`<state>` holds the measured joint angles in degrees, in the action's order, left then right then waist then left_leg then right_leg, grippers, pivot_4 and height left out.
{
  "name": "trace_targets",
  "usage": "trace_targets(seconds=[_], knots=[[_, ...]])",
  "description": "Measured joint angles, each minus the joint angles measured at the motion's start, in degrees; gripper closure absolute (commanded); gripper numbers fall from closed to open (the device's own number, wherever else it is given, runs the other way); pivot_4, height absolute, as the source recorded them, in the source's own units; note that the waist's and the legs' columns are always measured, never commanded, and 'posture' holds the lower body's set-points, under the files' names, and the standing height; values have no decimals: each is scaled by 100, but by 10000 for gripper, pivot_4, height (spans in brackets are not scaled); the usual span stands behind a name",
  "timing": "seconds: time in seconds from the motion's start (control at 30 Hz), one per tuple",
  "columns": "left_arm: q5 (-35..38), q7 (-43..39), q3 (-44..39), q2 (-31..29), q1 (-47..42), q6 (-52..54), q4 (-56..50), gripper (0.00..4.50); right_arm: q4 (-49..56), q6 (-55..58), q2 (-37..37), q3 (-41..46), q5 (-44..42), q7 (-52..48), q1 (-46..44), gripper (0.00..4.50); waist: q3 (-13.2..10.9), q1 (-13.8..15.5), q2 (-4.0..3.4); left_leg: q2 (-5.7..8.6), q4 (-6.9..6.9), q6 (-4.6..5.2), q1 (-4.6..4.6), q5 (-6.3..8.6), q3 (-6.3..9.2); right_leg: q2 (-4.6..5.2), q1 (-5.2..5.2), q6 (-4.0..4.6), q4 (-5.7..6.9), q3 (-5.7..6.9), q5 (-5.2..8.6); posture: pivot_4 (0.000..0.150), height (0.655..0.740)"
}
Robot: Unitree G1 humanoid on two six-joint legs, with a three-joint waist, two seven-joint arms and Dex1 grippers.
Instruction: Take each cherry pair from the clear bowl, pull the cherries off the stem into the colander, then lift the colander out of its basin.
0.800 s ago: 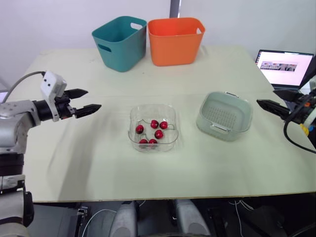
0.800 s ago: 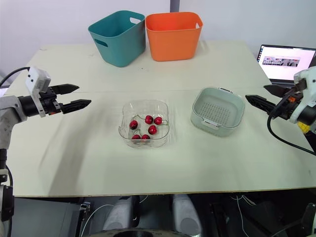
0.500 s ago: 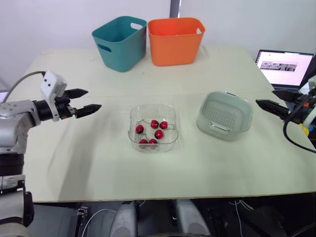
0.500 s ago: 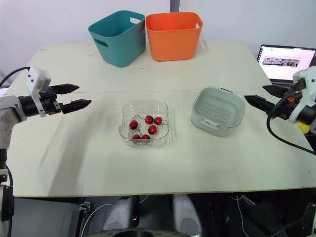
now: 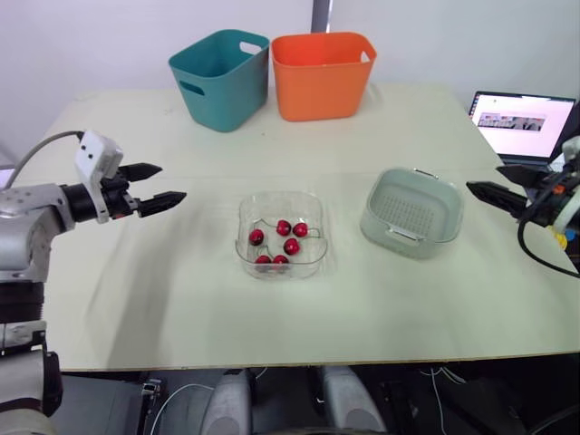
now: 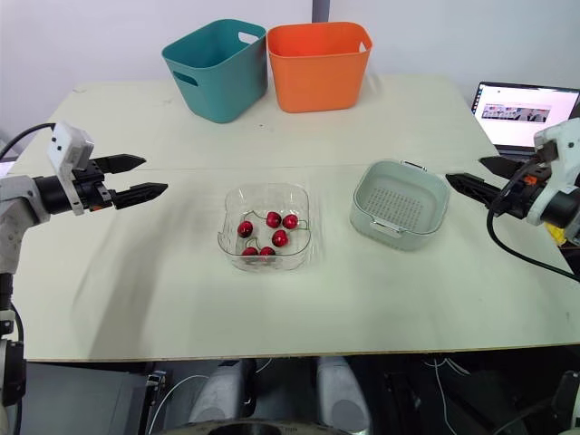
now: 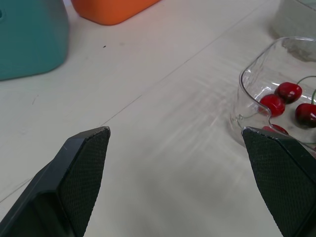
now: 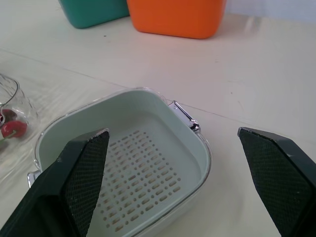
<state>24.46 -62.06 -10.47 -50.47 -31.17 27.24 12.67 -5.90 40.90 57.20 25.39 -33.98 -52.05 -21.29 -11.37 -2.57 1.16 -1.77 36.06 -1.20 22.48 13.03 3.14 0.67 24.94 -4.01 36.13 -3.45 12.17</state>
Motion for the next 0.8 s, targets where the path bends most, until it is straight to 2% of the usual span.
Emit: trace_targets(seconds=[0.27,0.33,0.43,0.47,0.6,0.8], knots=[[2,7,-2,-1,25,76,-37,0,57,148,7,-190,84,332,-248,122,0,-13,0,0,0,0,-1,0,0,-1,0,0,1,-1,0,1500,7400],[4,-6,0,-9,39,117,-67,0,188,501,3,-458,120,611,-603,122,0,-29,-1,0,0,0,-2,0,-2,-1,4,1,5,-3,0,1500,7400],[57,-138,24,-61,-9,289,-146,0,380,1400,-58,-797,-367,579,-1647,122,-7,-70,-11,0,-2,0,3,0,-5,-2,15,2,12,-9,-1,1500,7400],[106,-257,68,-120,-152,395,-159,0,522,1867,-58,-1140,-567,485,-2280,122,-7,-90,-11,-2,-2,0,10,0,-3,-4,27,3,16,-9,-1,1500,7400],[205,-831,299,-522,-674,684,-380,0,1100,2526,-313,-2628,-646,28,-3678,122,-5,-132,-8,-3,-12,0,14,0,-2,-4,31,2,11,-6,0,1500,7400],[374,-1453,636,-743,-555,1045,-969,0,1287,2719,-1085,-4488,-319,-621,-4438,122,-7,-133,-11,-3,11,1,74,0,-1,-2,78,1,17,-5,-2,1500,7400]])
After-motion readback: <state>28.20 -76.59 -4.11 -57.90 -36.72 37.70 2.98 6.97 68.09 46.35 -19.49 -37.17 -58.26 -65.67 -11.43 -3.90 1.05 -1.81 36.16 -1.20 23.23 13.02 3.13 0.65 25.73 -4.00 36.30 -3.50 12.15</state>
